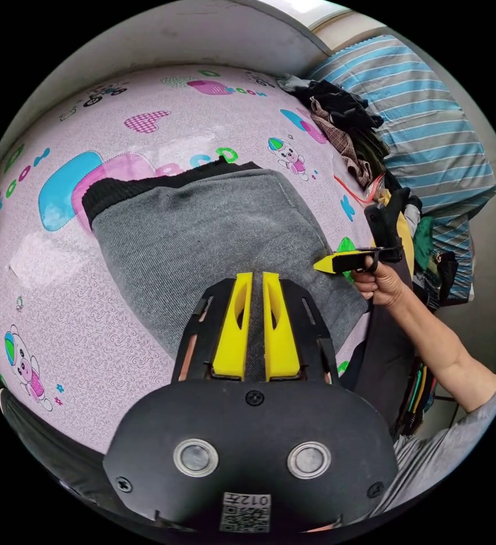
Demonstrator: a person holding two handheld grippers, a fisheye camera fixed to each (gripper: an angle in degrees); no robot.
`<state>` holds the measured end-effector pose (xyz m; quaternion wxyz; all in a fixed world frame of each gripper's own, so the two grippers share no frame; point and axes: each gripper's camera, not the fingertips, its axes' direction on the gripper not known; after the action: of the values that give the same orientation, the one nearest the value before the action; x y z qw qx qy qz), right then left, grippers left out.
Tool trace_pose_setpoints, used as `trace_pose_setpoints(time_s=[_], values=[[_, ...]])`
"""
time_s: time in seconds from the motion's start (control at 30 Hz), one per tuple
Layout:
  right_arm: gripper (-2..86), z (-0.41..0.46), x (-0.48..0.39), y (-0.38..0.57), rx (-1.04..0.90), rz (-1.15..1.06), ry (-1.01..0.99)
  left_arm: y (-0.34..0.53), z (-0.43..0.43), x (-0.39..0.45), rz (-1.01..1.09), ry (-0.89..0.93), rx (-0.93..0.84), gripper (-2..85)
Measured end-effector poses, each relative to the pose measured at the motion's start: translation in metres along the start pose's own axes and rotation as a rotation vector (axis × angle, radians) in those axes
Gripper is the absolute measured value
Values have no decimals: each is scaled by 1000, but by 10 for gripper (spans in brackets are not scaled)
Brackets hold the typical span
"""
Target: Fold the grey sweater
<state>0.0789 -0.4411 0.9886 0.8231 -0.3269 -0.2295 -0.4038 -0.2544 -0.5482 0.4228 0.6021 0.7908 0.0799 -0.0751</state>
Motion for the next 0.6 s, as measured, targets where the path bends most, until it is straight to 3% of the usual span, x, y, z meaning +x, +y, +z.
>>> trace_pose_setpoints(time_s=[0.27, 0.6], values=[[142, 0, -18, 26, 46, 46, -185, -10, 7, -29, -11, 17, -14, 12], [87, 22, -93, 50, 29, -25, -77, -4, 17, -89, -77, 113, 25, 5]])
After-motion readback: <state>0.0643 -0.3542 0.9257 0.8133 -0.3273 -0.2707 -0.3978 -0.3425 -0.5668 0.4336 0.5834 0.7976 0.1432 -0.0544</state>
